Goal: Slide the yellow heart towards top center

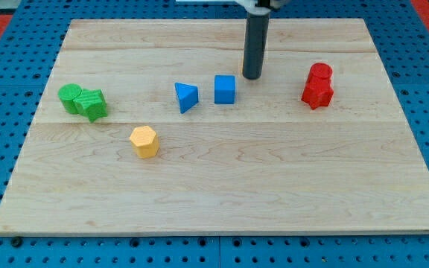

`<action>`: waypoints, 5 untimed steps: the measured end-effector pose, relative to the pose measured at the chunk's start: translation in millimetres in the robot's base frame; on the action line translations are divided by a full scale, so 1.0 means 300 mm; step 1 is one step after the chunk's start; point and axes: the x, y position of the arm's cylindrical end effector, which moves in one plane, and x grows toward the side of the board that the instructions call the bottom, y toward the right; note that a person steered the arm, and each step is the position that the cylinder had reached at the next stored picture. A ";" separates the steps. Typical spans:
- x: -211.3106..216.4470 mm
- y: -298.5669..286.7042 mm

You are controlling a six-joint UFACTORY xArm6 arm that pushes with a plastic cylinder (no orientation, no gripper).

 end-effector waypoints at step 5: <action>-0.250 0.214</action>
